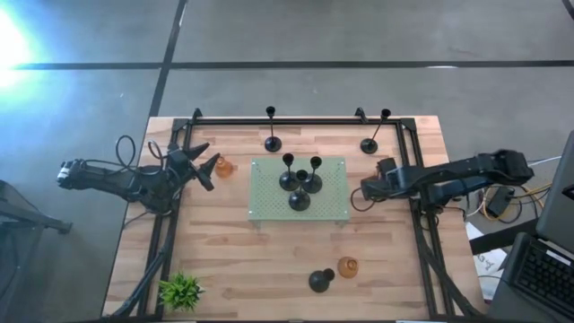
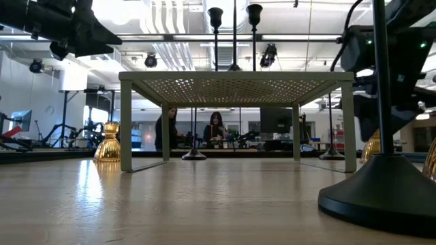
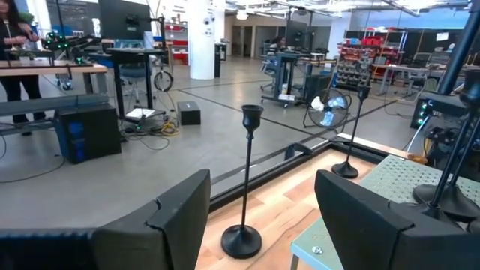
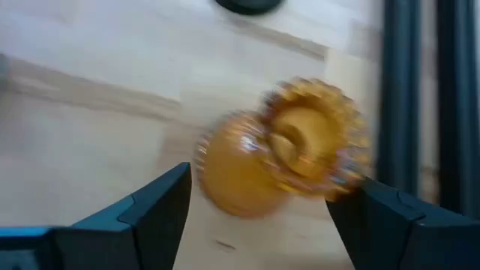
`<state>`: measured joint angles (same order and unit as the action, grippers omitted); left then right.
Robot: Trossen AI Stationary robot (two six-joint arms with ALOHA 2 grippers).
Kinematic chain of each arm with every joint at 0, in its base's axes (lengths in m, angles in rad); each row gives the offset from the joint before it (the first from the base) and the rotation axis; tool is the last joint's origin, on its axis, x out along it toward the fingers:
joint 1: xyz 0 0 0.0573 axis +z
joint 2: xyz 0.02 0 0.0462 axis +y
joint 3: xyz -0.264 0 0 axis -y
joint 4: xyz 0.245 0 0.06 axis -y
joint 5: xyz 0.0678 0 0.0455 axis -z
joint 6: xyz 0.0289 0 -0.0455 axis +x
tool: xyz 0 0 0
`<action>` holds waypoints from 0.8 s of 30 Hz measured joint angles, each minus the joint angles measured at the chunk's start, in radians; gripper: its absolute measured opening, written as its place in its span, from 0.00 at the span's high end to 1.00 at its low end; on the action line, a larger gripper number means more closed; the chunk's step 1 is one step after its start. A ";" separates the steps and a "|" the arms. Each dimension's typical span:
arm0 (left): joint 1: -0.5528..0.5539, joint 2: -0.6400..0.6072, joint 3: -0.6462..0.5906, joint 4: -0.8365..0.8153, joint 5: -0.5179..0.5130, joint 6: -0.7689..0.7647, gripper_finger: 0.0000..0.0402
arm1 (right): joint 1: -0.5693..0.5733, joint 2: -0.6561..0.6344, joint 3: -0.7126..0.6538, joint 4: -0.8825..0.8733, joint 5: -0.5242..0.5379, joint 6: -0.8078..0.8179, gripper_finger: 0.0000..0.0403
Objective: Pick & Place candle stick holders
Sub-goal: Put the yellow glass on the shelf
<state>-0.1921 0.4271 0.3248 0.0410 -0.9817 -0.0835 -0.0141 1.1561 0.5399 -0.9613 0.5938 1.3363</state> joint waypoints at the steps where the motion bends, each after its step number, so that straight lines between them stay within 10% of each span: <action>1: 0.000 0.000 0.000 0.000 0.000 0.003 0.39 | 0.000 0.006 -0.005 0.026 0.014 0.001 0.28; 24: 0.000 0.000 0.000 0.000 -0.002 0.003 0.39 | 0.023 0.068 -0.102 0.311 0.207 0.074 0.51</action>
<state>-0.1925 0.4271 0.3248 0.0410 -0.9836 -0.0807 0.0090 1.2245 0.4384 -0.6503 0.8006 1.4103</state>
